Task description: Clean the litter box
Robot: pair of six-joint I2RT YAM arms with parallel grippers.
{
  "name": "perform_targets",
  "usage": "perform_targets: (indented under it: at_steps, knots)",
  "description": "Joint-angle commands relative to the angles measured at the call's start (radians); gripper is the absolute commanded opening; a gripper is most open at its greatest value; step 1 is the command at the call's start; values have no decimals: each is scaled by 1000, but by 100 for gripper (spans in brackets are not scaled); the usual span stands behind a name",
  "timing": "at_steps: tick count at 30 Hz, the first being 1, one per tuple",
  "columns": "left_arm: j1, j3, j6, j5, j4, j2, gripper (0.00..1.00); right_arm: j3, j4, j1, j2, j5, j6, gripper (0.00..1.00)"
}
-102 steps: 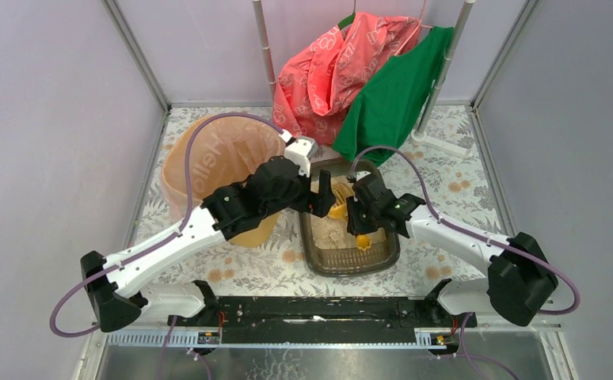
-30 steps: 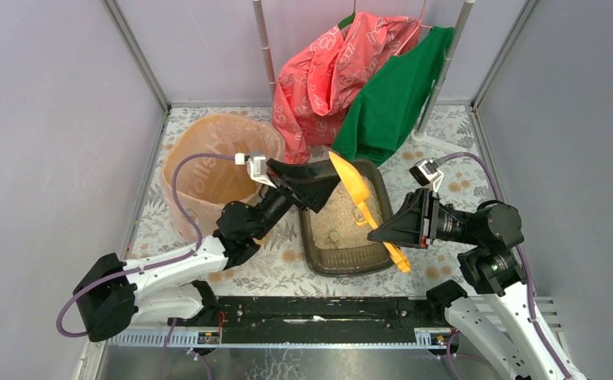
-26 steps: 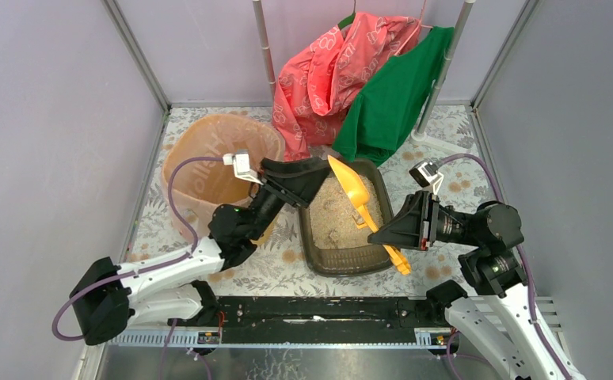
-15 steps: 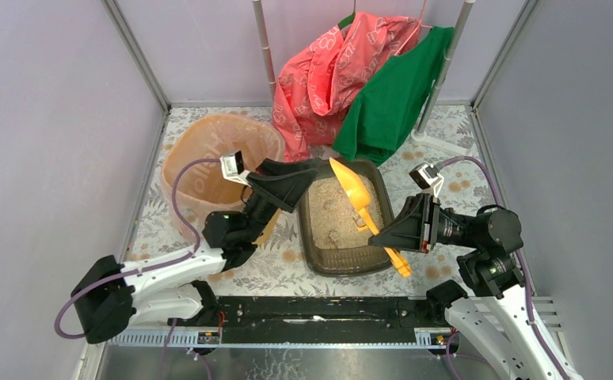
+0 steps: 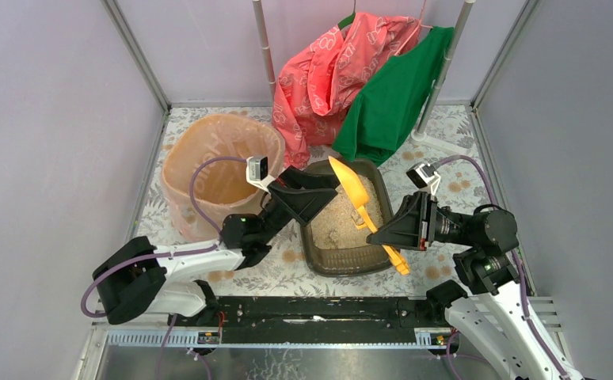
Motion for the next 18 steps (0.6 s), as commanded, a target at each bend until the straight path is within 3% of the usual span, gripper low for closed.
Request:
perform_targets:
  at_steps: [1,4,8,10,16,17,18]
  knots:
    - [-13,47,-1,10,58,15,89,6,49,-3,11,-8,-4,0]
    - [-26,66,13,14,61,43,73,8,43,-3,7,-8,-9,0]
    - [-41,85,14,23,85,99,72,8,11,-3,-5,-3,-31,0]
    - [-52,99,12,32,86,123,66,-5,16,-4,-14,1,-23,0]
    - [-66,100,21,26,87,135,6,-21,31,-3,-40,5,-5,0]
    - [-66,98,24,26,86,128,0,-23,30,-3,-44,3,-6,0]
    - [-66,96,28,26,83,122,0,-24,25,-3,-47,4,-7,0]
